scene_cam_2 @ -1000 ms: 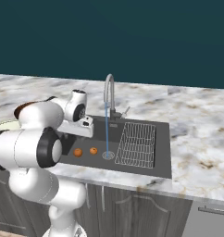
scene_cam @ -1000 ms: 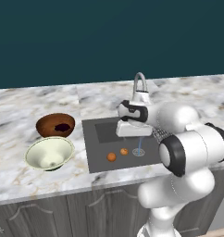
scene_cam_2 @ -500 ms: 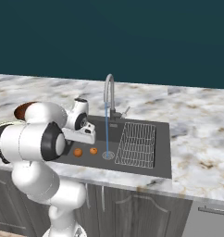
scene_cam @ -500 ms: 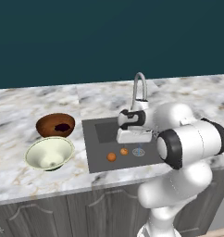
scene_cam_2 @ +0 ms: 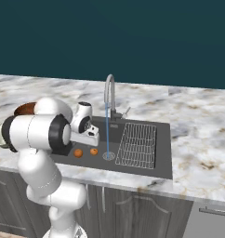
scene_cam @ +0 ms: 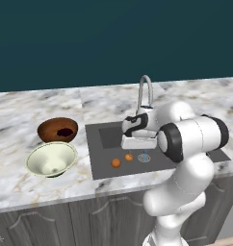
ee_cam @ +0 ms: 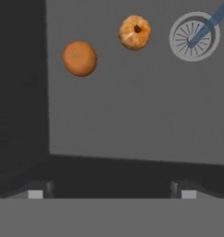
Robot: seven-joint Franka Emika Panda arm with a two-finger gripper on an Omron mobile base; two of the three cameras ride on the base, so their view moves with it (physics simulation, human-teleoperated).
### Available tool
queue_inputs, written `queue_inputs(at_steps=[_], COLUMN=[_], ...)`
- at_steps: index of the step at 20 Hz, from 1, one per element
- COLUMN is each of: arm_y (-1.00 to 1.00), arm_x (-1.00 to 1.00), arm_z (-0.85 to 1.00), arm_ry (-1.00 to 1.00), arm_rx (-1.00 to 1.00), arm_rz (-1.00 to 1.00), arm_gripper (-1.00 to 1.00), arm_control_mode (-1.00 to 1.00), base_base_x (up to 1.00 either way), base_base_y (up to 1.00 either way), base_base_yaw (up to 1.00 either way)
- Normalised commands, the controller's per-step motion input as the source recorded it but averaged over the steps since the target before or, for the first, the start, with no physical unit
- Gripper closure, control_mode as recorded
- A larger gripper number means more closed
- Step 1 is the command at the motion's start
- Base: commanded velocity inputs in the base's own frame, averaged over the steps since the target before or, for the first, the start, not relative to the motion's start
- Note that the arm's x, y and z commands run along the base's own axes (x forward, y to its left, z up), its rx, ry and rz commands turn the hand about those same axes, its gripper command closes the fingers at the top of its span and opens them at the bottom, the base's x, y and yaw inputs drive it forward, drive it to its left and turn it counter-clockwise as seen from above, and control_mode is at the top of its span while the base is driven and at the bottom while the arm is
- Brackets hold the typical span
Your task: Pick the tangerines from the sink and place them in one bowl. Place the eggplant in the other bowl. Then turn off the sink faucet.
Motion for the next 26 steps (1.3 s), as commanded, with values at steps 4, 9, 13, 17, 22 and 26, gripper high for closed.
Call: queue_inputs(at_steps=[4, 9, 13, 17, 22, 26], arm_y=[-0.05, -0.02, -0.10, -0.07, -0.01, 0.00], arm_x=[0.25, 0.17, 0.20, 0.20, 0.18, 0.17], arm_z=[-0.21, -0.28, -0.28, -0.25, -0.22, -0.23], arm_ry=[0.01, 0.01, 0.01, 0.00, 0.03, 0.03], arm_rx=[-0.03, -0.06, -0.05, -0.01, 0.00, 0.00], arm_rz=[-0.06, -0.05, -0.04, -0.04, -0.02, -0.01], arm_gripper=[-1.00, -1.00, -1.00, -1.00, -1.00, -1.00], arm_control_mode=[-1.00, -1.00, -1.00, -1.00, -1.00, -1.00], base_base_x=[0.00, 0.00, 0.00, 0.00, 0.00, 0.00], base_base_y=[0.00, 0.00, 0.00, 0.00, 0.00, 0.00], base_base_yaw=[0.00, 0.00, 0.00, 0.00, 0.00, 0.00])
